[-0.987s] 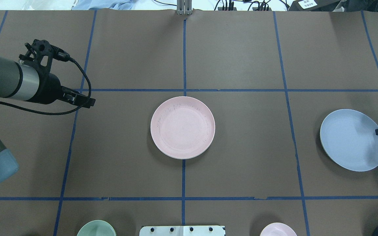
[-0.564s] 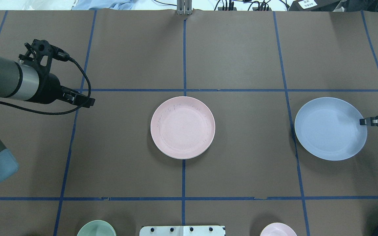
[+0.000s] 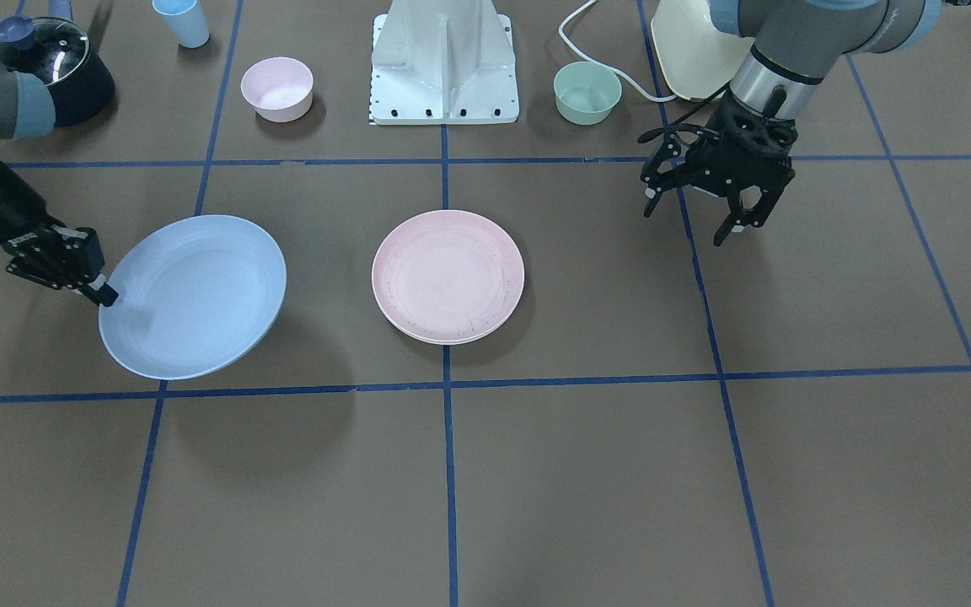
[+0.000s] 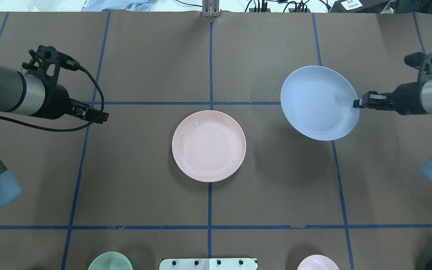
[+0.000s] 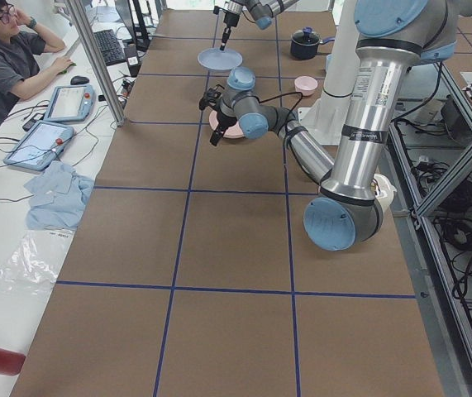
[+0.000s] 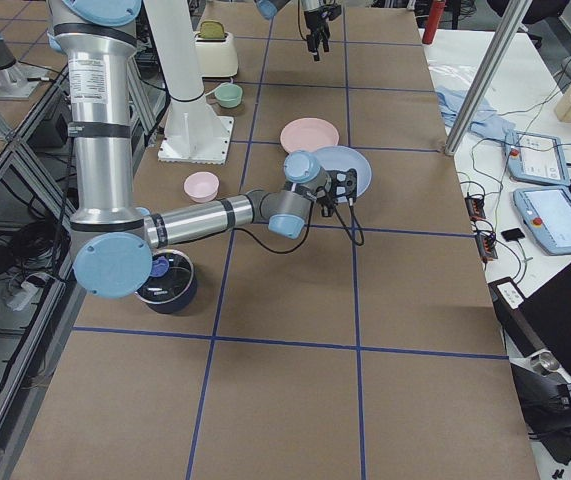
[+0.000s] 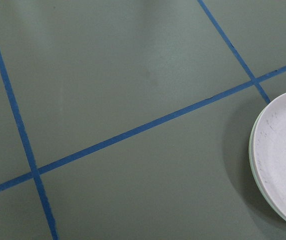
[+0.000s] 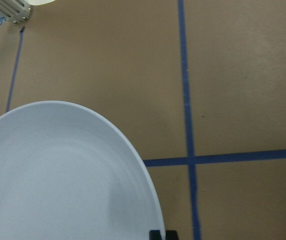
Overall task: Stack three plates with pink and blue
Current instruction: 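Lift the light blue plate with the right gripper toward the pink plate, then lower the light blue plate onto the pink plate and open the right gripper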
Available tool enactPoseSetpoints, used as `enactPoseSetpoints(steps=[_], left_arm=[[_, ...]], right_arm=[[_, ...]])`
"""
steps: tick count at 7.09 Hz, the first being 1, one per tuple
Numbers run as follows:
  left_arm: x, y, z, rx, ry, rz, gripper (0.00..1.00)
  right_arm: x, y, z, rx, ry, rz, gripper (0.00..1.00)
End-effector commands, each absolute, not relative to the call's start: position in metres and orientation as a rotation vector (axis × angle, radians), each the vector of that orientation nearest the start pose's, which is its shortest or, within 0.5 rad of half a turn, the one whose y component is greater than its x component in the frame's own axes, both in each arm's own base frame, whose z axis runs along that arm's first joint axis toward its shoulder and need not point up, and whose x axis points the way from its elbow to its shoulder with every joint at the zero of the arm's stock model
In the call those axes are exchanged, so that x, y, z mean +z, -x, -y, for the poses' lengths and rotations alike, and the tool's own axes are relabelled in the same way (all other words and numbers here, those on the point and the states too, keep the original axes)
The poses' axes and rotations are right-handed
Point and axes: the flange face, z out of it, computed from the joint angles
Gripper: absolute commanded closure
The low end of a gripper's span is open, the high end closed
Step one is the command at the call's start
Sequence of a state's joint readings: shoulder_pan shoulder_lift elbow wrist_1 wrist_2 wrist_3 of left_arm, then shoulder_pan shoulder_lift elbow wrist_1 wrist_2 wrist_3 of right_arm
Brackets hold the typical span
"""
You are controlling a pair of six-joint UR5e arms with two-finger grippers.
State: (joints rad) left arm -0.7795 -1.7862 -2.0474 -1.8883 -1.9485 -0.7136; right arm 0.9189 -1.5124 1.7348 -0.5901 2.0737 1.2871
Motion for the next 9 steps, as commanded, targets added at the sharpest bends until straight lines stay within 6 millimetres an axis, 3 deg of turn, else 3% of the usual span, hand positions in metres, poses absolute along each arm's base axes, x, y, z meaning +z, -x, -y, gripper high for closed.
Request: enactPoseSetpoints(steps=[1, 2, 3, 4, 6, 9], left_arm=[[0.292, -0.303, 0.439, 0.259, -0.495, -0.934, 0.0], [0.292, -0.303, 0.439, 0.258, -0.496, -0.933, 0.0], [0.292, -0.301, 0.44, 0.255, -0.497, -0.932, 0.0], [0.292, -0.301, 0.441, 0.254, -0.498, -0.932, 0.0], [0.293, -0.301, 0.441, 0.253, -0.495, -0.932, 0.0], [0.294, -0.301, 0.441, 0.252, -0.492, -0.93, 0.0]], right_arm=[[0.351, 0.341, 0.461, 0.323, -0.259, 1.225, 1.0], [0.306, 0.385, 0.442, 0.354, -0.223, 1.181, 1.0], [0.281, 0.439, 0.413, 0.378, -0.222, 1.138, 1.0], [0.274, 0.471, 0.391, 0.371, -0.236, 1.103, 1.0], [0.28, 0.5, 0.363, 0.375, -0.236, 1.047, 1.0], [0.282, 0.511, 0.353, 0.359, -0.232, 1.038, 1.0]])
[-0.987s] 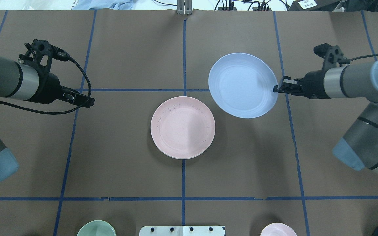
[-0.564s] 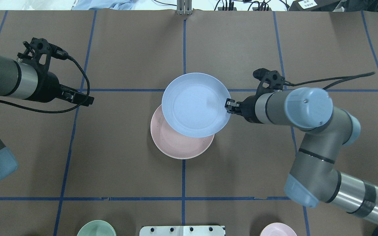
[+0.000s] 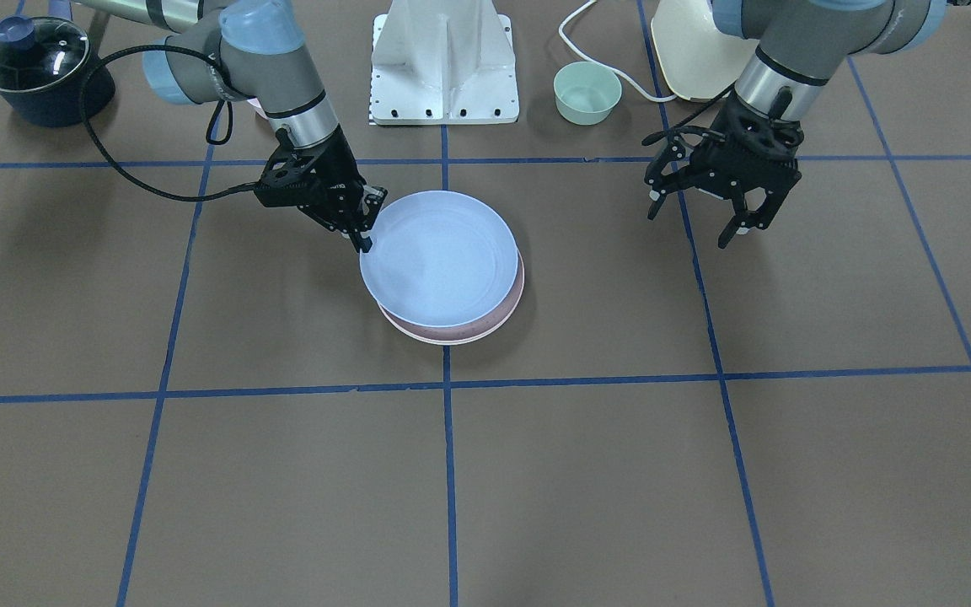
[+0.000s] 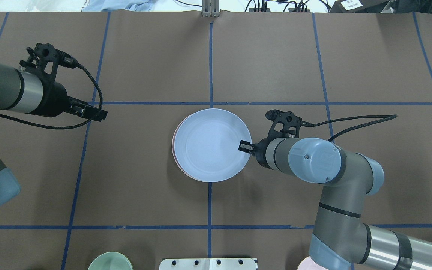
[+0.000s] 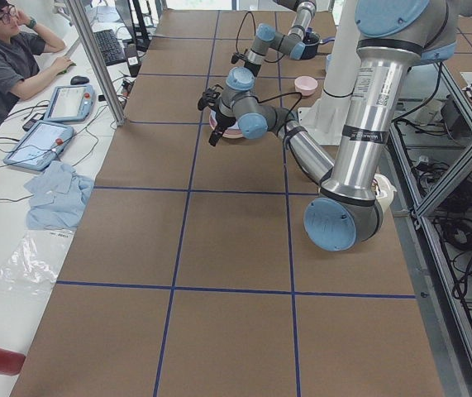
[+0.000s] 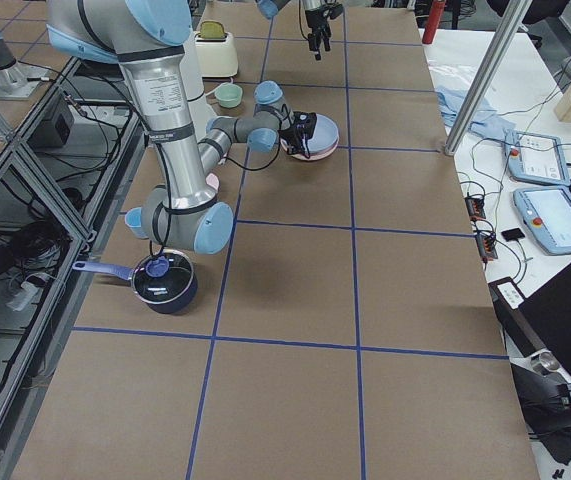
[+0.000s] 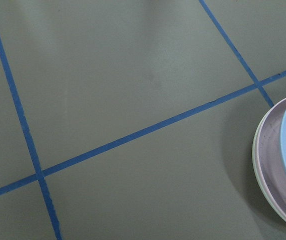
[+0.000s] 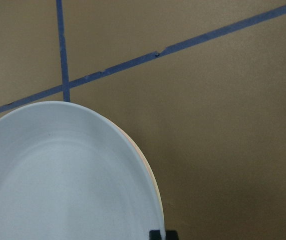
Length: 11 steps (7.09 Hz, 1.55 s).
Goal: Stack three plates with pink and blue
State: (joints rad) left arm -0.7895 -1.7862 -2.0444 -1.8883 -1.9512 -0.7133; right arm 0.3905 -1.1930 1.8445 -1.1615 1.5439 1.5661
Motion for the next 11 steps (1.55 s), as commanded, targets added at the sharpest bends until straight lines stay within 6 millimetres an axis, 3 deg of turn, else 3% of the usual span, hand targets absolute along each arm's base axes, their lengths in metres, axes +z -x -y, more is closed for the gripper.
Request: enactPoseSetpoints(steps=[1, 2, 3, 4, 5, 6, 7, 8, 9, 11], left_arm=[[0.294, -0.301, 0.441, 0.252, -0.492, -0.93, 0.0], [0.295, -0.301, 0.441, 0.252, -0.491, -0.93, 0.0], [0.294, -0.302, 0.44, 0.252, -0.491, -0.931, 0.0], [0.294, -0.302, 0.44, 0.252, -0.491, -0.931, 0.0], [0.295, -0.302, 0.44, 0.252, -0.49, -0.93, 0.0], [0.295, -0.301, 0.441, 0.252, -0.491, -0.93, 0.0], [0.298, -0.3, 0.44, 0.251, -0.486, -0.926, 0.0], [0.304, -0.297, 0.437, 0.248, -0.481, -0.921, 0.0], [0.308, -0.293, 0.439, 0.24, -0.478, -0.912, 0.0], [0.312, -0.284, 0.444, 0.22, -0.48, -0.901, 0.0]], right_arm=[[0.28, 0.517, 0.356, 0.363, -0.235, 1.036, 0.66], [0.279, 0.522, 0.36, 0.37, -0.251, 1.031, 0.61], [0.279, 0.526, 0.363, 0.377, -0.258, 1.026, 0.37], [0.277, 0.525, 0.364, 0.378, -0.263, 1.028, 0.36], [0.279, 0.518, 0.374, 0.386, -0.271, 1.003, 0.0], [0.272, 0.5, 0.393, 0.381, -0.261, 0.935, 0.0], [0.267, 0.467, 0.419, 0.321, -0.225, 0.865, 0.0], [0.271, 0.42, 0.453, 0.237, -0.203, 0.805, 0.0], [0.285, 0.371, 0.487, 0.156, -0.193, 0.755, 0.0], [0.349, 0.244, 0.537, -0.055, -0.192, 0.699, 0.0]])
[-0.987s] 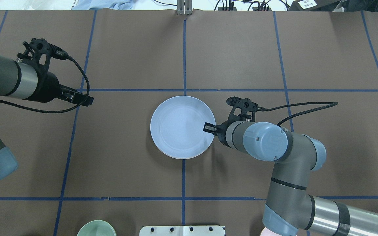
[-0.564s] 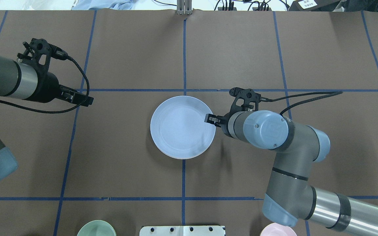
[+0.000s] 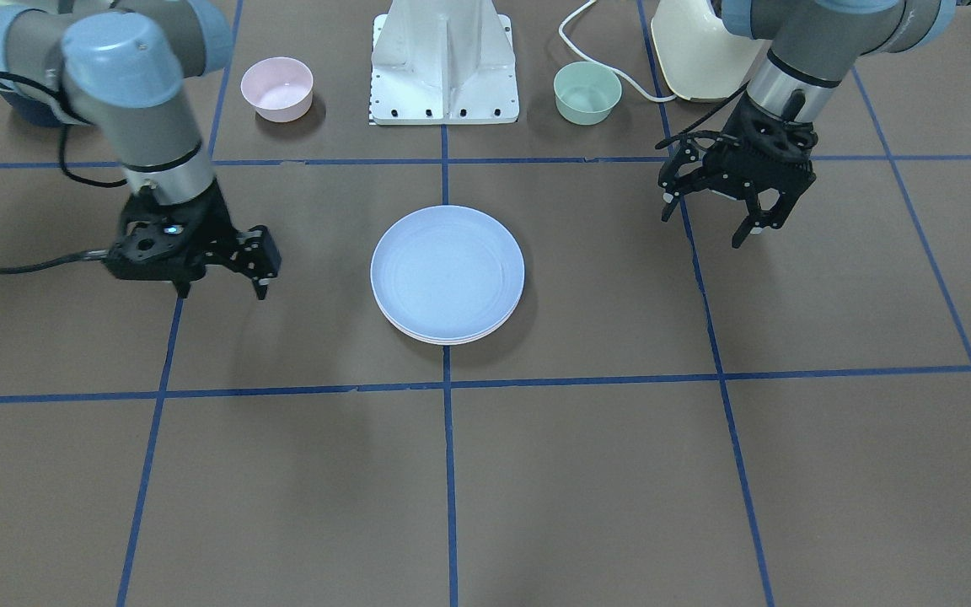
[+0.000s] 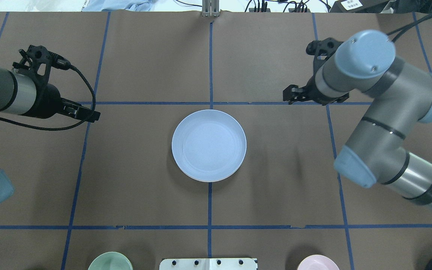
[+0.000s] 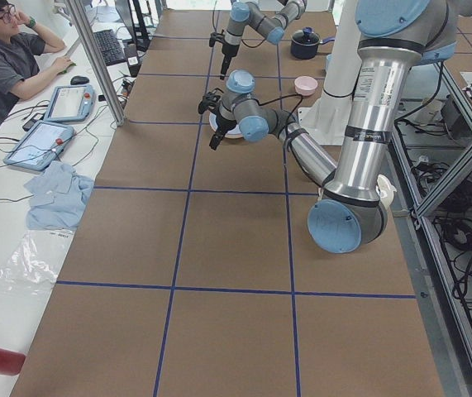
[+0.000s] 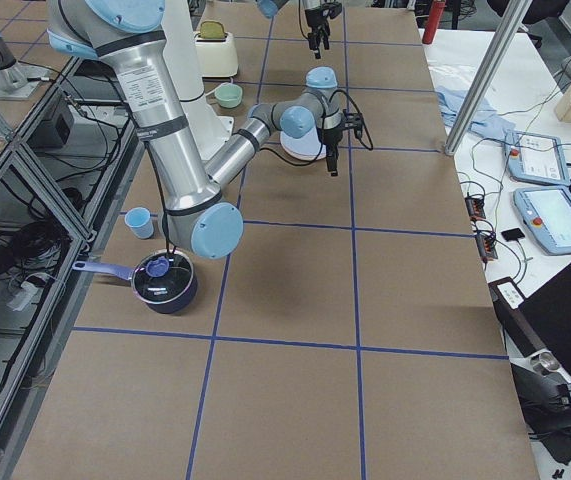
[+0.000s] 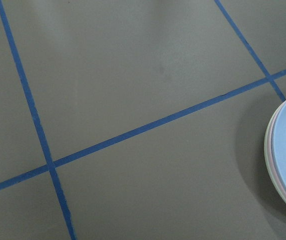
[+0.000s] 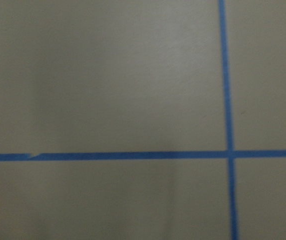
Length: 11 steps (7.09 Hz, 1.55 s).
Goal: Stack three plates with pink and blue
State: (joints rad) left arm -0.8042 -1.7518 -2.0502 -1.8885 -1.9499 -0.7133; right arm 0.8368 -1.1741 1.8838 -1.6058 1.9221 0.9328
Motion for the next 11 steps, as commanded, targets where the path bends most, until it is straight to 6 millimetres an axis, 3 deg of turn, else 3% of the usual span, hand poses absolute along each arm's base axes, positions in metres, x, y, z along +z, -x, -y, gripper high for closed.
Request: enactPoseSetpoints(steps=[1, 2, 4, 5, 6, 7, 8, 11], left_arm=[[0.314, -0.279, 0.446, 0.211, -0.482, -0.896, 0.0], [0.317, -0.276, 0.447, 0.204, -0.484, -0.89, 0.0], [0.331, -0.261, 0.451, 0.177, -0.478, -0.863, 0.0], [0.332, -0.261, 0.451, 0.172, -0.474, -0.861, 0.0], [0.361, -0.245, 0.45, 0.146, -0.442, -0.821, 0.0], [0.372, -0.205, 0.469, 0.073, -0.444, -0.793, 0.0], [0.399, -0.178, 0.477, 0.092, -0.394, -0.795, 0.0], [0.576, 0.017, 0.509, 0.29, -0.312, -0.703, 0.0]], right_arm=[[0.394, 0.18, 0.542, -0.152, -0.194, 0.692, 0.0], [0.435, 0.121, 0.537, -0.216, -0.199, 0.682, 0.0], [0.518, 0.019, 0.497, -0.302, -0.192, 0.691, 0.0], [0.559, -0.009, 0.466, -0.252, -0.137, 0.69, 0.0], [0.585, -0.029, 0.442, -0.199, -0.096, 0.692, 0.0], [0.608, -0.032, 0.429, -0.174, -0.048, 0.688, 0.0], [0.616, -0.036, 0.426, -0.159, -0.034, 0.688, 0.0], [0.628, -0.037, 0.425, -0.148, -0.011, 0.689, 0.0]])
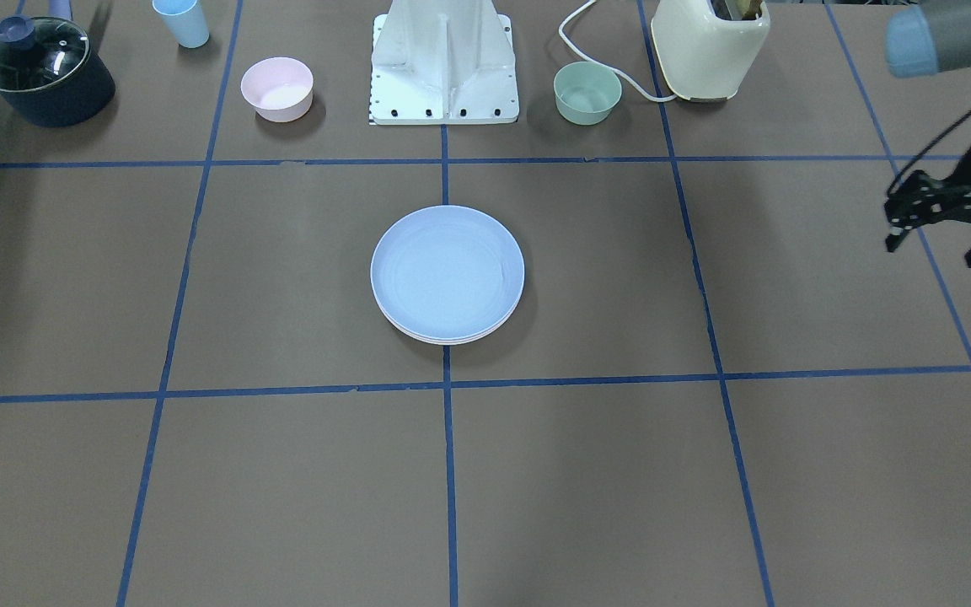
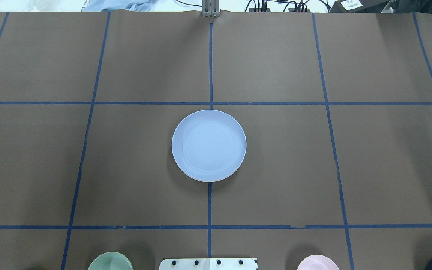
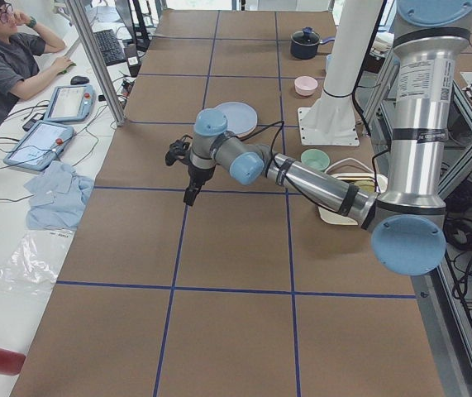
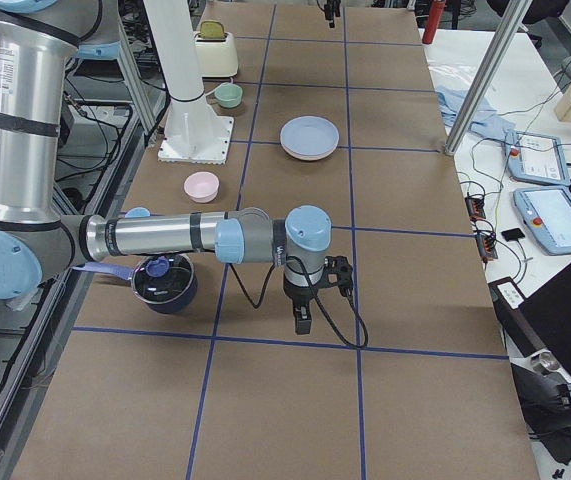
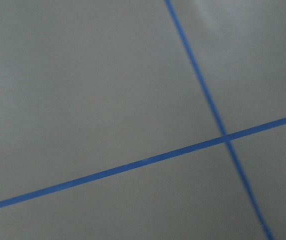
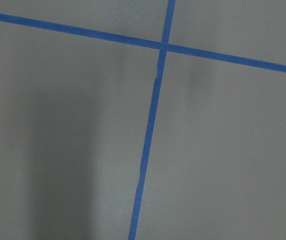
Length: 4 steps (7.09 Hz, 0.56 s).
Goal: Stack three plates with pink and blue
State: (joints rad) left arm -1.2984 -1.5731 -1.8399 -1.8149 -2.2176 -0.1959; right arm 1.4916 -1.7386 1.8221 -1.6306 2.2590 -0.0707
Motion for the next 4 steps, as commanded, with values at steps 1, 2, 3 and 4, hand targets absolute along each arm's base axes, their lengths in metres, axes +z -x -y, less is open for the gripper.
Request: enactPoseSetpoints(steps=[1, 2, 3, 4], left_arm=[[0.622, 0.061, 0.503, 0.214, -0.256, -0.689, 0.0], [0.637, 0.082, 0.5, 0.13, -0.157, -0.685, 0.0], [0.635, 0.083, 0.501, 0.095, -0.066, -0.689, 0.0], [0.631, 0.091, 0.494, 0.08, -0.072, -0.69, 0.0]], right_arm=[[0.628, -0.037, 0.425, -0.148, -0.011, 0.691, 0.0], [0.629, -0.036, 0.425, -0.149, -0.01, 0.691, 0.0], [0.628, -0.037, 0.425, -0.148, -0.012, 0.691, 0.0], [0.628, -0.036, 0.425, -0.15, -0.012, 0.691, 0.0]])
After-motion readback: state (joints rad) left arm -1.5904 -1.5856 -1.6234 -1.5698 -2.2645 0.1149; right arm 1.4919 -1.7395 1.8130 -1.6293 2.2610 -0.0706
